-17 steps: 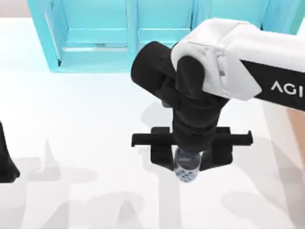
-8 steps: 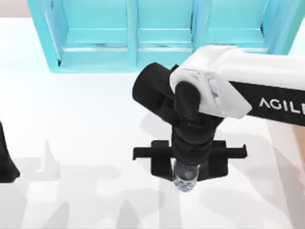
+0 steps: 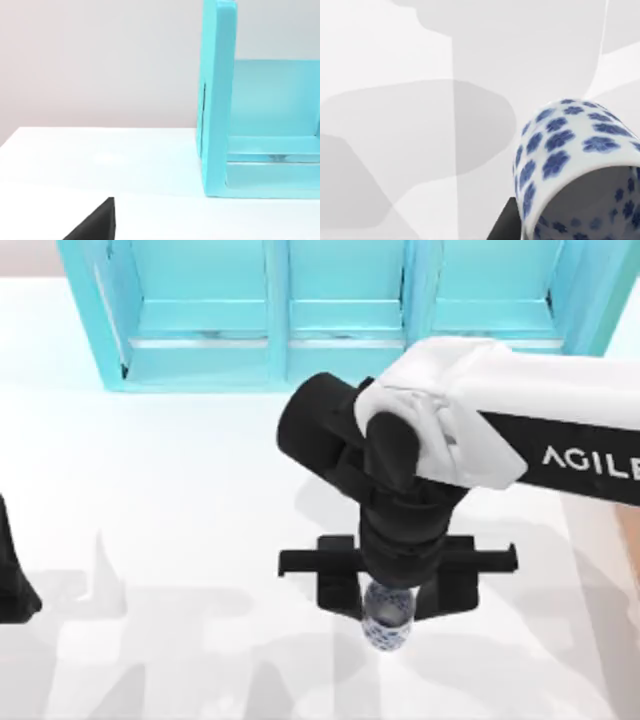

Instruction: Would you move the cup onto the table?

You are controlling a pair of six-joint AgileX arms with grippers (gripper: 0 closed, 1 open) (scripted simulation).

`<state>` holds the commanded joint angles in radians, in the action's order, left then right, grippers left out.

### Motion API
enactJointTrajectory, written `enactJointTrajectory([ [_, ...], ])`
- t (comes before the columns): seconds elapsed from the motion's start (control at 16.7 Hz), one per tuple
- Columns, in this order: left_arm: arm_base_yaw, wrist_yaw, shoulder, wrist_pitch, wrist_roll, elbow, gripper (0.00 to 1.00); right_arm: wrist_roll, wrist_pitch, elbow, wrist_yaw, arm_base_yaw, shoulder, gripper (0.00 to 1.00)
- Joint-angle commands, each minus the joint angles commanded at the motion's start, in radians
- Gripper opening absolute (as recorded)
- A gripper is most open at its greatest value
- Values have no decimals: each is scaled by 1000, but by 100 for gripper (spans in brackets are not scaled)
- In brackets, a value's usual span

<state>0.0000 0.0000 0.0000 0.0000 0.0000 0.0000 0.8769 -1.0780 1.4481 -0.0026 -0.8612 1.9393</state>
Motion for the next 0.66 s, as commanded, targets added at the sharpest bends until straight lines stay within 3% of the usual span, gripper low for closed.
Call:
enactJointTrajectory([
  [0.3,0,0,0,0,0,0,100,0,0,0,0,0,0,98],
  [0.66,0,0,0,0,0,0,100,0,0,0,0,0,0,100],
])
